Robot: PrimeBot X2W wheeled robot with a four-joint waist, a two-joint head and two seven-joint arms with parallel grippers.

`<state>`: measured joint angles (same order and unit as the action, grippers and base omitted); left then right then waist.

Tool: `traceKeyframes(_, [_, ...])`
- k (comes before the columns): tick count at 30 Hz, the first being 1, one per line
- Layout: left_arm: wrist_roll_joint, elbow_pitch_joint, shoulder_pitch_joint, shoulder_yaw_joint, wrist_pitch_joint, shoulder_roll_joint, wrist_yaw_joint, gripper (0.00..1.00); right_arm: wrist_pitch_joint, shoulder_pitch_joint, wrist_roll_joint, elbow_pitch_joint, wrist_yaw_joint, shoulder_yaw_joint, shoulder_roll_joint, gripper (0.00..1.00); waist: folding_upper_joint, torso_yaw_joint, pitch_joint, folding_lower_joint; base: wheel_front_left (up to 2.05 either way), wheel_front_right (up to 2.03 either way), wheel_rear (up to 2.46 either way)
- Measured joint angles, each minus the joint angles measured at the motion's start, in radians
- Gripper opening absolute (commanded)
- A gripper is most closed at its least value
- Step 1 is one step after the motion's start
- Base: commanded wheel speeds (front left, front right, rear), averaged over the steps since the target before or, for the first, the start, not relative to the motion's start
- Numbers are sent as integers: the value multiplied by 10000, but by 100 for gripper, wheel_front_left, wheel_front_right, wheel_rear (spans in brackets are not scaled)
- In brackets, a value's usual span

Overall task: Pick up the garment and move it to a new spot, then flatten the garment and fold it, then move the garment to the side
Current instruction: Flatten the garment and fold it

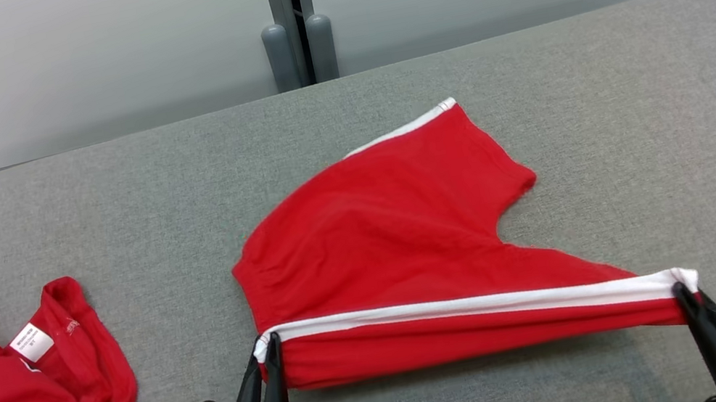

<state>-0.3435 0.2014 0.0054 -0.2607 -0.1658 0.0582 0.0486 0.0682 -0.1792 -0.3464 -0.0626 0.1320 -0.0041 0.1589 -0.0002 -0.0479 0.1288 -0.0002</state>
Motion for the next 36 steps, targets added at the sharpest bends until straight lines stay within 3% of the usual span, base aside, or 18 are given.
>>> traceKeyframes(5, [184, -1204, 249, -278, 773, 105, -288, 0, -813, -295, 130, -1181, -2, -556, -288, 0, 0, 89, 45, 1, 0, 0, 0])
traceKeyframes(11, [-111, -1313, -345, -301, 1074, 77, -245, 0, -1032, 1120, -12, -732, -8, -583, -174, 0, 0, 280, 510, 2, 0, 0, 0])
traceKeyframes(15, [-366, -897, -1523, -169, 999, 69, -104, 0, -1026, 2918, -374, 362, -10, -267, 351, 0, 2, 431, 1207, 3, 0, 0, 0])
traceKeyframes(17, [71, -619, -2135, -226, 878, 196, -169, 0, -1032, 3957, -531, 1045, -10, 0, 708, 0, 3, 556, 1574, 5, 0, 0, 0])
traceKeyframes(25, [-466, 569, -4023, -483, 581, 15, 56, 0, -1085, 7847, -959, 4069, -10, 1423, 2029, 0, 4, 1347, 2828, 5, 0, 0, 0])
traceKeyframes(36, [-752, 2579, -5822, -1685, 107, -67, 282, 0, -215, 10224, -1001, 7641, -10, 2389, 2395, 0, 5, 2187, 3757, 4, 0, 0, 0])
